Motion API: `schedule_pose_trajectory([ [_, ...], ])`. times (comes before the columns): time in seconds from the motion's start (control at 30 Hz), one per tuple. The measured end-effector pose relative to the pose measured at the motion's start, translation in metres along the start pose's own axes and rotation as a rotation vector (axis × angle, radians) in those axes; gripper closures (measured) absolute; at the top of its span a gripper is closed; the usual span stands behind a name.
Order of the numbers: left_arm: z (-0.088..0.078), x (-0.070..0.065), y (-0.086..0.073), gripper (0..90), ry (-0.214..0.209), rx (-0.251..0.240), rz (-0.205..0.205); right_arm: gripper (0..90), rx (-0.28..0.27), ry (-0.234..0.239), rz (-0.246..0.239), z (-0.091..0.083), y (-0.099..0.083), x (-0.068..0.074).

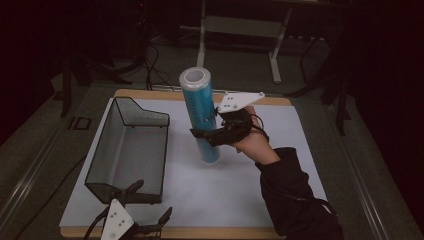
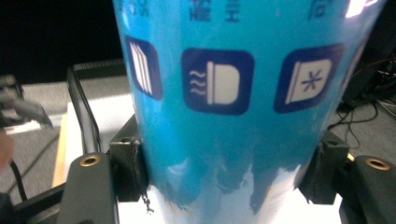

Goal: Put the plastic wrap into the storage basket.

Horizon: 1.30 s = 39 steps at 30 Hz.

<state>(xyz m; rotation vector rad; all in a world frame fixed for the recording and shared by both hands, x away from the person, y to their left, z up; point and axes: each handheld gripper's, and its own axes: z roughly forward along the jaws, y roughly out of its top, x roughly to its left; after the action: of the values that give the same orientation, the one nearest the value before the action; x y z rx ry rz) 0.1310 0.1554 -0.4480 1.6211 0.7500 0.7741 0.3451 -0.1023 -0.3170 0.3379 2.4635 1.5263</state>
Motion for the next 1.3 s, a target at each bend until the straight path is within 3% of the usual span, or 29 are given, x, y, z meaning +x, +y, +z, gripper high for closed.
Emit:
schedule_pose_trajectory([
  [0.27, -0.001, 0.0, 0.001, 2.1, 0.001, -0.007, 0.0, 32.0, -0.037, 0.007, 0.026, 0.018, 0.023, 0.015],
  [0.4, -0.002, 0.0, 0.001, 2.1, 0.006, -0.009, 0.009, 32.0, -0.074, -0.008, 0.096, 0.028, 0.032, 0.016],
  [0.5, -0.003, -0.001, 0.001, 2.1, 0.01, -0.012, 0.012, 32.0, -0.104, 0.006, 0.148, 0.036, 0.036, 0.015],
  [0.73, -0.004, 0.0, 0.002, 2.1, 0.02, -0.017, 0.009, 32.0, -0.133, 0.023, 0.2, 0.051, 0.044, 0.017],
  [0.87, -0.003, 0.0, 0.002, 2.1, 0.022, -0.019, 0.01, 32.0, -0.166, 0.025, 0.27, 0.064, 0.048, 0.019],
  [1.07, -0.004, 0.0, 0.001, 2.1, 0.025, -0.018, 0.015, 32.0, -0.15, 0.037, 0.331, 0.089, 0.05, 0.022],
  [1.2, -0.005, -0.001, 0.001, 2.1, 0.029, -0.023, 0.024, 32.0, -0.157, 0.071, 0.429, 0.108, 0.044, 0.02],
  [1.3, -0.005, -0.001, 0.001, 2.1, 0.026, -0.024, 0.024, 32.0, -0.128, 0.068, 0.5, 0.118, 0.036, 0.019],
])
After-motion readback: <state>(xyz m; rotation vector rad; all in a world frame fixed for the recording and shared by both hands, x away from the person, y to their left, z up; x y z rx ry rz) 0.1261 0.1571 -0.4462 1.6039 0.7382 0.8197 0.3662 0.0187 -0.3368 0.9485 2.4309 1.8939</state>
